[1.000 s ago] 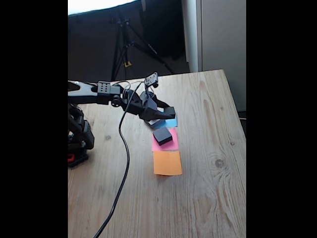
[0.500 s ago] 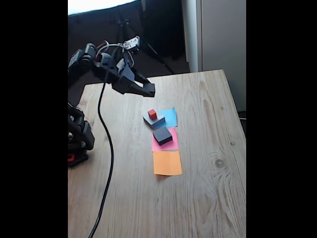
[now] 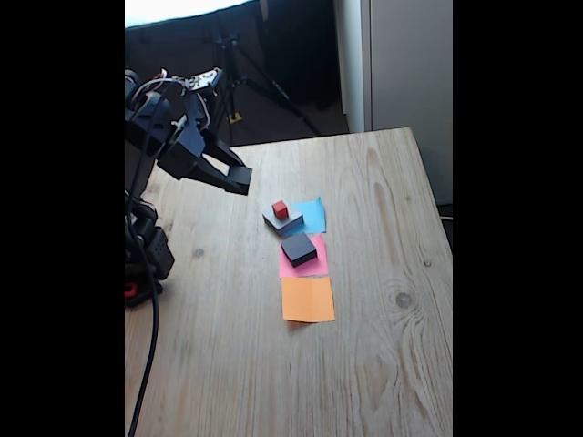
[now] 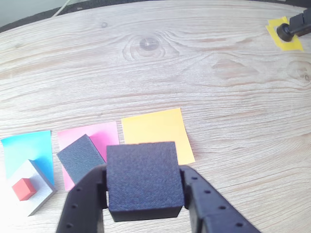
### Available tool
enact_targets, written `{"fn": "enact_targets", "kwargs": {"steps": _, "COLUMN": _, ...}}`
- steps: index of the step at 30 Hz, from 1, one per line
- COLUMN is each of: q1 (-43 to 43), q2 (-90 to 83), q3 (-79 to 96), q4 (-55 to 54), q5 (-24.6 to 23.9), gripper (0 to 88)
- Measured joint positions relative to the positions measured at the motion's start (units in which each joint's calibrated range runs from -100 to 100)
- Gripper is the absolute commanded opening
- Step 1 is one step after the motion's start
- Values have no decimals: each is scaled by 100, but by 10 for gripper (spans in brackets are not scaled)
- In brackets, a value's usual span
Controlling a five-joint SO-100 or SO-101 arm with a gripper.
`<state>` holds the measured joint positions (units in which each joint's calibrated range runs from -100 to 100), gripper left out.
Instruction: Tower of hanoi
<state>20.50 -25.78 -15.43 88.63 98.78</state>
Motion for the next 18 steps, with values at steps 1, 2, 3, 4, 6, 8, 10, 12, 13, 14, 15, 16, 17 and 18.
{"fn": "enact_targets", "kwargs": {"steps": 1, "q1": 62, "q2": -17, "q3": 287, "q4": -192, "q5": 17, "gripper": 80}}
{"fn": "enact_targets", "kwargs": {"steps": 2, "q1": 155, "q2": -43, "q3": 617, "q4": -416, "q5": 17, "gripper": 81}}
{"fn": "enact_targets", "kwargs": {"steps": 3, "q1": 237, "q2": -86, "q3": 965, "q4": -665, "q5": 17, "gripper": 81}}
{"fn": "enact_targets", "kwargs": {"steps": 4, "q1": 268, "q2": -145, "q3": 1356, "q4": -929, "q5": 17, "gripper": 81}}
{"fn": "enact_targets", "kwargs": {"steps": 6, "q1": 310, "q2": -316, "q3": 2208, "q4": -1537, "q5": 17, "gripper": 81}}
{"fn": "enact_targets", "kwargs": {"steps": 8, "q1": 413, "q2": -530, "q3": 3190, "q4": -2250, "q5": 35, "gripper": 81}}
{"fn": "enact_targets", "kwargs": {"steps": 10, "q1": 599, "q2": -701, "q3": 4129, "q4": -2954, "q5": 35, "gripper": 81}}
{"fn": "enact_targets", "kwargs": {"steps": 12, "q1": 723, "q2": -778, "q3": 4980, "q4": -3683, "q5": 35, "gripper": 81}}
{"fn": "enact_targets", "kwargs": {"steps": 13, "q1": 764, "q2": -787, "q3": 5363, "q4": -4067, "q5": 35, "gripper": 81}}
{"fn": "enact_targets", "kwargs": {"steps": 14, "q1": 764, "q2": -795, "q3": 5702, "q4": -4420, "q5": 35, "gripper": 81}}
{"fn": "enact_targets", "kwargs": {"steps": 15, "q1": 764, "q2": -795, "q3": 5989, "q4": -4740, "q5": 35, "gripper": 81}}
{"fn": "enact_targets", "kwargs": {"steps": 16, "q1": 785, "q2": -795, "q3": 6223, "q4": -5004, "q5": 35, "gripper": 81}}
{"fn": "enact_targets", "kwargs": {"steps": 17, "q1": 826, "q2": -795, "q3": 6406, "q4": -5220, "q5": 35, "gripper": 81}}
{"fn": "enact_targets", "kwargs": {"steps": 18, "q1": 888, "q2": -795, "q3": 6562, "q4": -5460, "q5": 35, "gripper": 81}}
